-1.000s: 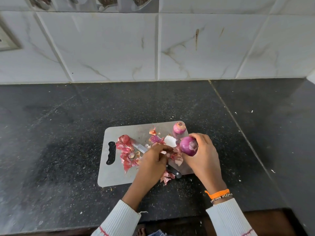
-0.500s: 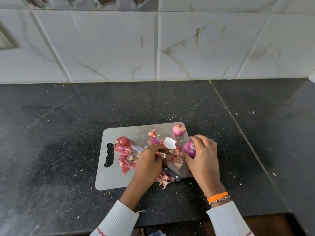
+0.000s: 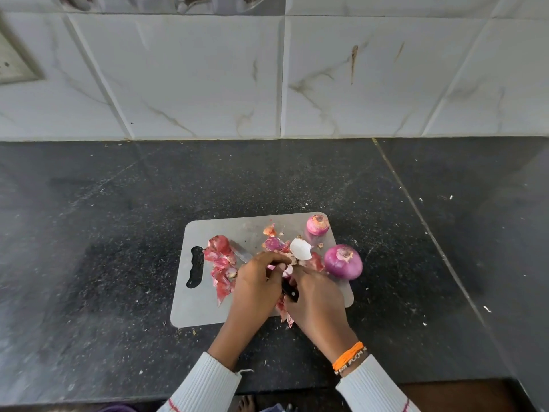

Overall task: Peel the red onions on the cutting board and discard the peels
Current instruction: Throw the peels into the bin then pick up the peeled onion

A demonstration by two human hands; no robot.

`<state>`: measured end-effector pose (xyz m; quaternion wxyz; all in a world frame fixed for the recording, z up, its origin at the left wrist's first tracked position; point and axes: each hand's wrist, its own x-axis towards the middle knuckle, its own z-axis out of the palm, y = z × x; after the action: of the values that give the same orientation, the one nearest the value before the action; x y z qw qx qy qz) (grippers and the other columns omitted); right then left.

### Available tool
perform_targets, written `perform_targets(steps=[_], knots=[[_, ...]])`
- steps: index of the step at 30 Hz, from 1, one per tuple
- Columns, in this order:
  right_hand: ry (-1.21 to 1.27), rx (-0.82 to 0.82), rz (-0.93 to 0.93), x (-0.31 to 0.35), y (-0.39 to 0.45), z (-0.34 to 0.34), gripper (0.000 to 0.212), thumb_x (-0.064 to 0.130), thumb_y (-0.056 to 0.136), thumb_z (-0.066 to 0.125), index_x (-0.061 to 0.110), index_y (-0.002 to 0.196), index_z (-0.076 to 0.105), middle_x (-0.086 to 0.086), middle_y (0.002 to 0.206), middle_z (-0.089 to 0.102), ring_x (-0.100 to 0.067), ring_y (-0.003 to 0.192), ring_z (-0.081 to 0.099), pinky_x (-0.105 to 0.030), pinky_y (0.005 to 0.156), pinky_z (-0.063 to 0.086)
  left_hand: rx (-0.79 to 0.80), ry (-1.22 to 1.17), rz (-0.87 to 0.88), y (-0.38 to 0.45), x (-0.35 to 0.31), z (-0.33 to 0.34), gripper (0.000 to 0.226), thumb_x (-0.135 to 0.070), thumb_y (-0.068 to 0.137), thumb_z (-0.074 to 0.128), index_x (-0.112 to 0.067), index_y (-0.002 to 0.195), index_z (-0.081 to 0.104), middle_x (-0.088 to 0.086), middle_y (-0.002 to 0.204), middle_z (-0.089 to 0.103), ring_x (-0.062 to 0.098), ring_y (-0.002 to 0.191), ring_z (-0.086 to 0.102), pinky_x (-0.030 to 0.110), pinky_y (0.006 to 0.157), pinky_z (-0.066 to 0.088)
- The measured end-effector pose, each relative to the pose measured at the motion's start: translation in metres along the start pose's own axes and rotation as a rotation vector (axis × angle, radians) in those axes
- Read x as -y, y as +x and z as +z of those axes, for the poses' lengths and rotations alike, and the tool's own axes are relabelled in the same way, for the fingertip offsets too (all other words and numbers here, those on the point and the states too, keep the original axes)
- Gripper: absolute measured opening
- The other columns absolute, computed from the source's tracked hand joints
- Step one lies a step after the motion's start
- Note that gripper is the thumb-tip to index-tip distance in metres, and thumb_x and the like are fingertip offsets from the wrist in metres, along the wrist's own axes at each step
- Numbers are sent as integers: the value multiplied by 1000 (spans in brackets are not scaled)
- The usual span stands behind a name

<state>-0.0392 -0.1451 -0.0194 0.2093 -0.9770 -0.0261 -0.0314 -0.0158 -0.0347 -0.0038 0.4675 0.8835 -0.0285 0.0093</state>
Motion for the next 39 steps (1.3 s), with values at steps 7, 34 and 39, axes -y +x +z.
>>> perform_targets(steps=[7, 34, 39], knots=[[69, -107, -40, -5, -7, -6, 30, 33, 89, 57, 17, 111, 46, 1, 95, 65, -14, 85, 64, -18, 59, 35, -21, -77, 39, -5, -8, 0, 23, -1, 85, 58, -20, 85, 71, -23, 79, 63, -8, 72, 60, 4, 62, 43], [-183, -172, 285, -21, -33, 7, 32, 17, 68, 79, 8, 93, 61, -11, 97, 61, -23, 80, 63, -31, 56, 53, 224, 461, -38, -26, 30, -2, 86, -38, 69, 76, -25, 135, 23, 0, 121, 30, 19, 117, 36, 28, 98, 38], [-149, -156, 242, -11, -26, 6, 37, 23, 81, 68, 11, 114, 56, -7, 118, 55, -21, 109, 56, -29, 75, 54, 175, 422, -28, -25, 35, -1, 77, -35, 73, 71, -23, 135, 27, 0, 121, 31, 19, 116, 37, 27, 95, 38]])
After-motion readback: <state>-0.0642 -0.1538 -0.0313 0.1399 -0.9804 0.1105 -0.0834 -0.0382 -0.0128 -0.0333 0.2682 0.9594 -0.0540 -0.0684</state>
